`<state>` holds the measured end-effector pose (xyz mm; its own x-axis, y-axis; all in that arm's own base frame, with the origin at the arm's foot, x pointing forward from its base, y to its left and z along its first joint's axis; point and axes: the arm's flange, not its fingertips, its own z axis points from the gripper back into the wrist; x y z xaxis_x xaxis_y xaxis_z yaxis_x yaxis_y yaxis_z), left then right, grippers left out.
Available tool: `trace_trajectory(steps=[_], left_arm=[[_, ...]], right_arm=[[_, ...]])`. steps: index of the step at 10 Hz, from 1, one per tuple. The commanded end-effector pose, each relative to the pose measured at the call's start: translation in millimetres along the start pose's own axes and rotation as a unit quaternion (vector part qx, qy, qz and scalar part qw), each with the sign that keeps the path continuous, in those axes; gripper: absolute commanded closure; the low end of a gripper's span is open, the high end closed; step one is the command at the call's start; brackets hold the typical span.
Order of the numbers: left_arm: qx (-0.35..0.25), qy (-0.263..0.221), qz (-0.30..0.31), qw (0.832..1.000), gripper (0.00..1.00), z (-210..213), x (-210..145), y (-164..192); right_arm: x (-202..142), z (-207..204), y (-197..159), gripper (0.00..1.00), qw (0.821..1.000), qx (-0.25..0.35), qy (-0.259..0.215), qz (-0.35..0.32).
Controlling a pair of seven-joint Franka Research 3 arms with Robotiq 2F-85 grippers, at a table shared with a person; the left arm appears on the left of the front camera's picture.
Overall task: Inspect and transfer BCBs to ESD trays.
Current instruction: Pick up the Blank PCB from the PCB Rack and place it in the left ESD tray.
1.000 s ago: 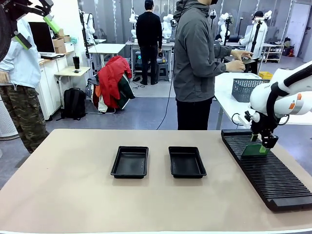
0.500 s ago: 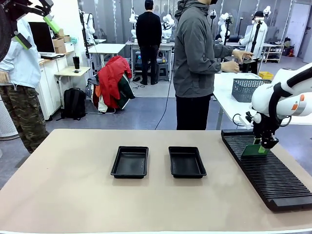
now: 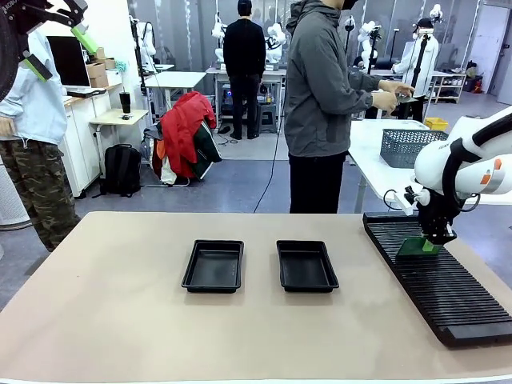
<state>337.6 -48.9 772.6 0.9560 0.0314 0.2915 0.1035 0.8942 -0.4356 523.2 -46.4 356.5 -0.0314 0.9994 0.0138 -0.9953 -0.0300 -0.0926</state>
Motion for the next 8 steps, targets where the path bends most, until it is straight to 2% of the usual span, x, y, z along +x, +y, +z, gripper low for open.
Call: trace_trajectory(steps=[1,3,6,8], left_arm=[[-0.004,-0.002,-0.001,1.000,0.00,-1.4,0.4,1.2],[-0.004,-0.002,-0.001,1.000,0.00,-1.4,0.4,1.2],[-0.004,-0.002,-0.001,1.000,0.00,-1.4,0.4,1.2],[-0.004,-0.002,-0.001,1.000,0.00,-1.4,0.4,1.2]], right_arm=[[-0.5,-2.9,8.3,0.92,1.000,-0.011,0.001,-0.013],[-2.7,-0.3,11.3,1.00,1.000,-0.016,-0.003,-0.018],[-4.6,10.2,12.2,1.00,0.999,-0.023,-0.002,-0.022],[-5.0,38.3,12.8,1.00,0.999,-0.028,0.011,-0.029]])
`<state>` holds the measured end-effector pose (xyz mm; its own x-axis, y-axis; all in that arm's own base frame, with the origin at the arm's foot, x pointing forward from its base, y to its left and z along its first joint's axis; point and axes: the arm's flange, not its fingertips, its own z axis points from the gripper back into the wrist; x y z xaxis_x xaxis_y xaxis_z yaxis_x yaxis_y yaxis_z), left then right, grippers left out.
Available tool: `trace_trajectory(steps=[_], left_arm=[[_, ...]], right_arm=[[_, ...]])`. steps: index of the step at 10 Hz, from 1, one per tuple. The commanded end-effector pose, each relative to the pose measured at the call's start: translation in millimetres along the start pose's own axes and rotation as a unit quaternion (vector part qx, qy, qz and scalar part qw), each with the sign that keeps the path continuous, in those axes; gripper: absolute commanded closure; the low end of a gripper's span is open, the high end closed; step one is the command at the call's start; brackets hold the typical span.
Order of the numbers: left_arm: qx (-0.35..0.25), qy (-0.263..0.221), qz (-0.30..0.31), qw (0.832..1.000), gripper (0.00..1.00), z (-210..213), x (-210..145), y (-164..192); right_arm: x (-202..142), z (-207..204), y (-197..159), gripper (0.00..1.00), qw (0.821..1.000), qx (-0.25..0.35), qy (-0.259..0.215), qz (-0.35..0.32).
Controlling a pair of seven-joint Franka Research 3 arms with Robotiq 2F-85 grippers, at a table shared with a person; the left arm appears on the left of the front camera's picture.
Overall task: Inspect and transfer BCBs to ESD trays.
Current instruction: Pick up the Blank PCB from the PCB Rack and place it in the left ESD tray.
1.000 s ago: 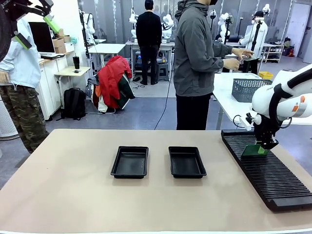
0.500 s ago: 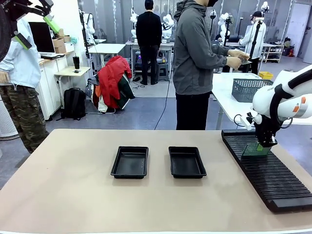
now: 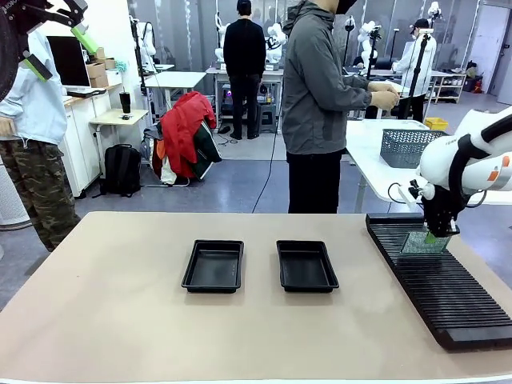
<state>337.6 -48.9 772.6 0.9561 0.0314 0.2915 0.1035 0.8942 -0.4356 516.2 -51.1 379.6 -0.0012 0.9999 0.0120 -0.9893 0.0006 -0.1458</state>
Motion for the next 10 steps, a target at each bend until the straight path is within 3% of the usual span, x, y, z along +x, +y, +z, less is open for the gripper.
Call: trace_trajectory(steps=[1,7,10], left_arm=[[-0.004,-0.002,-0.001,1.000,0.00,-1.3,0.4,1.2],[-0.004,-0.002,-0.001,1.000,0.00,-1.3,0.4,1.2],[-0.004,-0.002,-0.001,1.000,0.00,-1.3,0.4,1.2]], right_arm=[[-2.0,41.3,6.2,1.00,1.000,0.002,0.011,-0.019],[-3.3,195.5,9.5,1.00,0.998,0.035,0.016,-0.054],[-5.0,250.5,10.0,1.00,0.997,0.046,0.001,-0.070]])
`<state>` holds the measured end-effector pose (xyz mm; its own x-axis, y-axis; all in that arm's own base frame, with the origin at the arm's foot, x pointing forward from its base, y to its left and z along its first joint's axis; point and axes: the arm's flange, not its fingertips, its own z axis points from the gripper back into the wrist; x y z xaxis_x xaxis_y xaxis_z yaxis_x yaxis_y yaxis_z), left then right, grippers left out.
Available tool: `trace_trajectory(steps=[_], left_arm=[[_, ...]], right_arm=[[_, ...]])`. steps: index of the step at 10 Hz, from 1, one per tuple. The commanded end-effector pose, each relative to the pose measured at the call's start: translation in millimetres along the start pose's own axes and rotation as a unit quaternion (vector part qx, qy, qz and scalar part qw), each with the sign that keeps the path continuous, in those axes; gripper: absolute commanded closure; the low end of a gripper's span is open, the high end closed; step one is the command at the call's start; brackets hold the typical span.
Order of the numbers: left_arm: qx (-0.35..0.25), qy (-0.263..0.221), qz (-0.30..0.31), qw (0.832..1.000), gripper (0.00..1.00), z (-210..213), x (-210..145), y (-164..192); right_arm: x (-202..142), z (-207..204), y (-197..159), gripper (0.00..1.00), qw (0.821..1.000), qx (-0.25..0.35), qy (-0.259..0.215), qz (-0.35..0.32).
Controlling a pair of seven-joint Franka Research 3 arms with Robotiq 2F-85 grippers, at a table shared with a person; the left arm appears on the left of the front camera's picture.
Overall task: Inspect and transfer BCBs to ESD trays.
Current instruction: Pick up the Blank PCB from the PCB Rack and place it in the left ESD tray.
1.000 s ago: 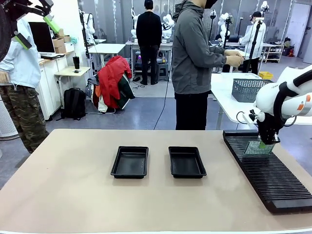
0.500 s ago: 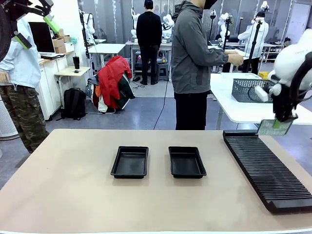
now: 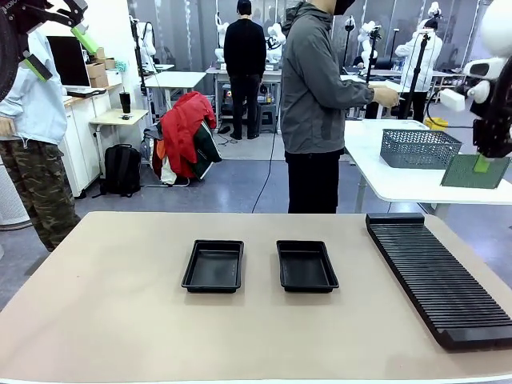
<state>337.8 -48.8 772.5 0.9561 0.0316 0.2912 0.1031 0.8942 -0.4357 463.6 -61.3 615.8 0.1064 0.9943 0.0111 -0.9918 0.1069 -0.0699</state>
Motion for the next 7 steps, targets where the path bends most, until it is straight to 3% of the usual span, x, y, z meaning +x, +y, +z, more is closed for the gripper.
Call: trace_trajectory(steps=[1,7], left_arm=[[-0.004,-0.002,-0.001,1.000,0.00,-1.3,0.2,1.1],[-0.004,-0.002,-0.001,1.000,0.00,-1.3,0.2,1.1]], right_arm=[[3.5,22.7,-5.2,1.00,1.000,0.009,-0.009,-0.014],[-0.6,39.6,1.3,1.00,1.000,-0.004,-0.002,-0.003]])
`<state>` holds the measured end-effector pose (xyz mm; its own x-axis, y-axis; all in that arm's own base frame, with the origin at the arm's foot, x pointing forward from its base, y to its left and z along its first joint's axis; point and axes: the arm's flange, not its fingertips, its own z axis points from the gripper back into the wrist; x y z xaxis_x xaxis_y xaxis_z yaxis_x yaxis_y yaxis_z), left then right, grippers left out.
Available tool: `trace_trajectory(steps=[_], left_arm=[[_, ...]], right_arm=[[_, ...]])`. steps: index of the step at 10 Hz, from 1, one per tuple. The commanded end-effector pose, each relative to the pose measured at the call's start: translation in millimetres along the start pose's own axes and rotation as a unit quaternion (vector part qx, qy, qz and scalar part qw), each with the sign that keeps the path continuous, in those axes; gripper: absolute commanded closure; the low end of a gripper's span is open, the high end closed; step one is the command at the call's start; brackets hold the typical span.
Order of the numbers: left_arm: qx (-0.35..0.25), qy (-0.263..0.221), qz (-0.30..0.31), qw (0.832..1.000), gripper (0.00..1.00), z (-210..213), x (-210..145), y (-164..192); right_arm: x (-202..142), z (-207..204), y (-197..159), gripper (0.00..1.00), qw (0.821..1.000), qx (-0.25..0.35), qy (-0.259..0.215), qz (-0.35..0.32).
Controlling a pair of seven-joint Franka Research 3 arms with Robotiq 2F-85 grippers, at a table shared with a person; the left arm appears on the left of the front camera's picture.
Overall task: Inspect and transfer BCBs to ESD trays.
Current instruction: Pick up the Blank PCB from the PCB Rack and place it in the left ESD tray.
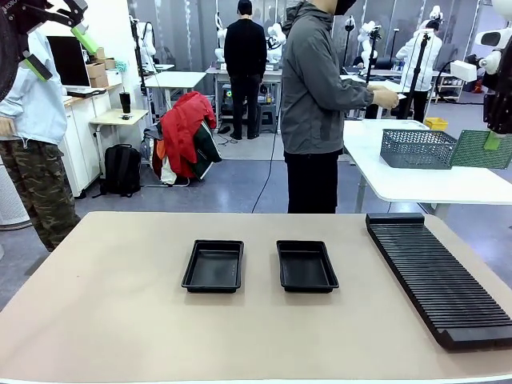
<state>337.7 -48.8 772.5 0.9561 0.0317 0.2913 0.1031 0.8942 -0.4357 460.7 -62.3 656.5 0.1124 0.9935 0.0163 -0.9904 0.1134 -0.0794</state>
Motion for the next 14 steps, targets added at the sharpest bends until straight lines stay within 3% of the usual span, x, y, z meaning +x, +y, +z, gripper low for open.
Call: trace_trajectory(steps=[1,12,14], left_arm=[[-0.004,-0.002,-0.001,1.000,0.00,-1.3,0.2,1.1],[-0.004,-0.002,-0.001,1.000,0.00,-1.3,0.2,1.1],[-0.004,-0.002,-0.001,1.000,0.00,-1.3,0.2,1.1]], right_arm=[[0.3,-1.2,1.4,1.00,1.000,0.001,0.000,0.000],[-0.3,0.0,0.0,0.98,1.000,0.000,0.000,0.000],[33.3,0.0,-0.4,0.98,0.994,0.025,-0.052,-0.091]])
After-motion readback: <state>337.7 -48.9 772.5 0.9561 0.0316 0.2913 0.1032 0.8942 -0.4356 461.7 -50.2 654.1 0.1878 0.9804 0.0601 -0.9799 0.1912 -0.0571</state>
